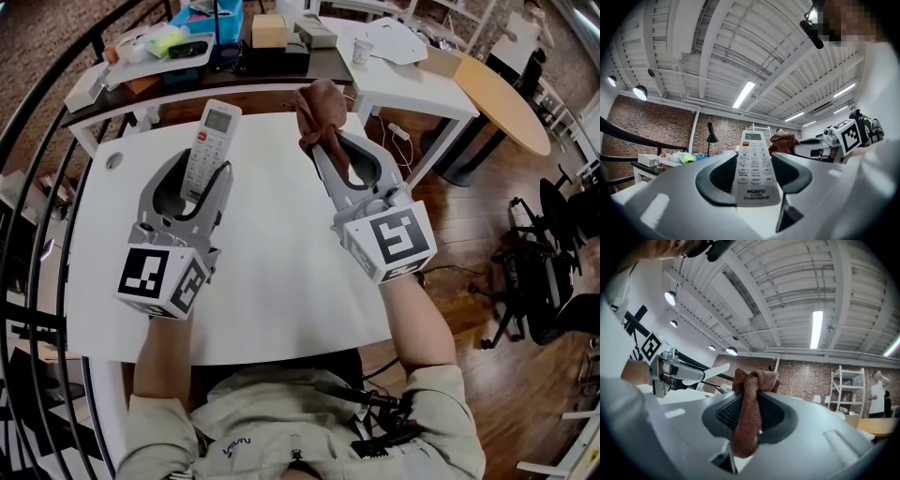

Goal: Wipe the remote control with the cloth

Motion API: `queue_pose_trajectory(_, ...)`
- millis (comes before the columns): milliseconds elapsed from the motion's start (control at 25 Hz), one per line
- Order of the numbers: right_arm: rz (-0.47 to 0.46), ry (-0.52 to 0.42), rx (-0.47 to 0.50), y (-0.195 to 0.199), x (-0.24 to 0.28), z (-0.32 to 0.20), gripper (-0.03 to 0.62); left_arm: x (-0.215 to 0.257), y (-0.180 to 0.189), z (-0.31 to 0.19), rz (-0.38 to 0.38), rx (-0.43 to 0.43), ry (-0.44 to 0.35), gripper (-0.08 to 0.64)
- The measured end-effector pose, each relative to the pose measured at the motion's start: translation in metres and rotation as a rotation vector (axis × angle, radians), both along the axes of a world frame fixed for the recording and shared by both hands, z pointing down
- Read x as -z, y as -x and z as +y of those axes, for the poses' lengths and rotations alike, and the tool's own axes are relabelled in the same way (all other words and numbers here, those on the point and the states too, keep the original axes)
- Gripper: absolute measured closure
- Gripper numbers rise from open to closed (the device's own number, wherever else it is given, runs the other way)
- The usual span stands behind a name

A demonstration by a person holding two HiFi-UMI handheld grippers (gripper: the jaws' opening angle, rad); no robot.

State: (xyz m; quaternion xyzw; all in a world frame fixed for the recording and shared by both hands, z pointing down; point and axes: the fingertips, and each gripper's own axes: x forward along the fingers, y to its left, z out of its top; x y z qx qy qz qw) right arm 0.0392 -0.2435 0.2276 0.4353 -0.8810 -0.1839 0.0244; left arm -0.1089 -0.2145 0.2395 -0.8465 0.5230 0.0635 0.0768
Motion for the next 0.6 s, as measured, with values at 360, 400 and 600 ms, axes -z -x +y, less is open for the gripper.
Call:
queue_pose_trajectory(360, 0.023, 0.05, -0.044, -0.01, -0.025, -0.041, 0.515, -0.025, 0.01, -0.037, -0.035, 0.052, 0.078, 0.319)
queue_pose_trajectory(400, 0.023, 0.061, -0.053, -0.012, -0.029, -0.047, 0.515, -0.029, 0.011, -0.042, -0.041, 0.059, 0.096, 0.319)
queue_pose_trajectory(600, 0.042, 0.117, -0.093, -0.019, -0.048, -0.075, 0.515, -0.048, 0.019, -0.065, -0.056, 0.099, 0.158, 0.319)
